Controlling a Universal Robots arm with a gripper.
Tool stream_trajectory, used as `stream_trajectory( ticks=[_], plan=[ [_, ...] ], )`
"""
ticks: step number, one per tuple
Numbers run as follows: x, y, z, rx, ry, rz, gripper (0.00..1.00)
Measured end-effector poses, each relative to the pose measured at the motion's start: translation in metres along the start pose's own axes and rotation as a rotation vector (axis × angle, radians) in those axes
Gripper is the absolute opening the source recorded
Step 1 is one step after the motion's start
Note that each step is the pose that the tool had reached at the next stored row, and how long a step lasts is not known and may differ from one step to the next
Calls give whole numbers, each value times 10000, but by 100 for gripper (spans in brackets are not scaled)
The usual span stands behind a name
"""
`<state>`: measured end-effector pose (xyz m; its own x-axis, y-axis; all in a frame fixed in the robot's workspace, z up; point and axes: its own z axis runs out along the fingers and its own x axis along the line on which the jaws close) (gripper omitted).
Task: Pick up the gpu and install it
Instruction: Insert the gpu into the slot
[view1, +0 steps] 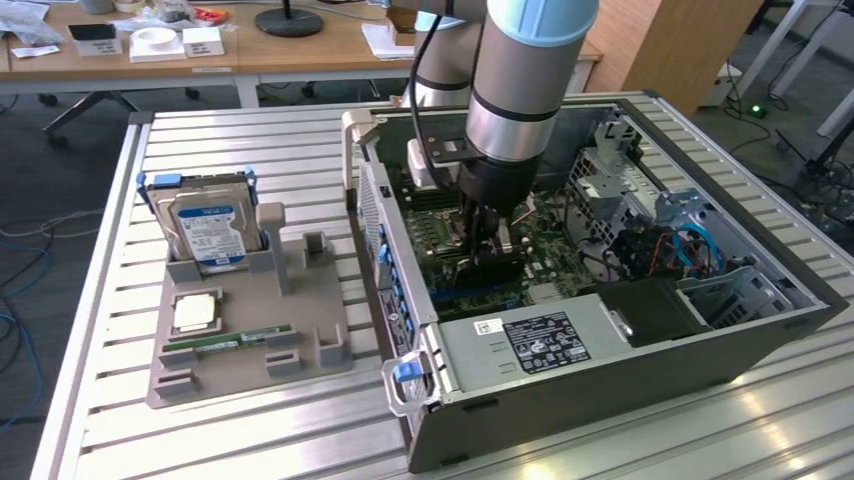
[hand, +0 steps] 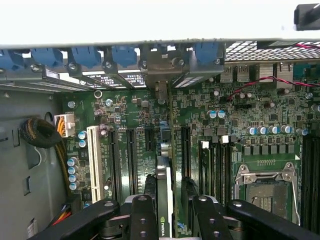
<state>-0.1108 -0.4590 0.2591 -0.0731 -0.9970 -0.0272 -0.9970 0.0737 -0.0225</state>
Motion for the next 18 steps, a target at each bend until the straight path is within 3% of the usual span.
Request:
stream_trajectory(
  ticks=[3, 5, 18],
  plan=[
    [0, 0, 0, 0, 0, 1, 34],
    [1, 0, -1, -2, 6, -1, 27],
    [2, 7, 17, -3, 7, -2, 26]
  ],
)
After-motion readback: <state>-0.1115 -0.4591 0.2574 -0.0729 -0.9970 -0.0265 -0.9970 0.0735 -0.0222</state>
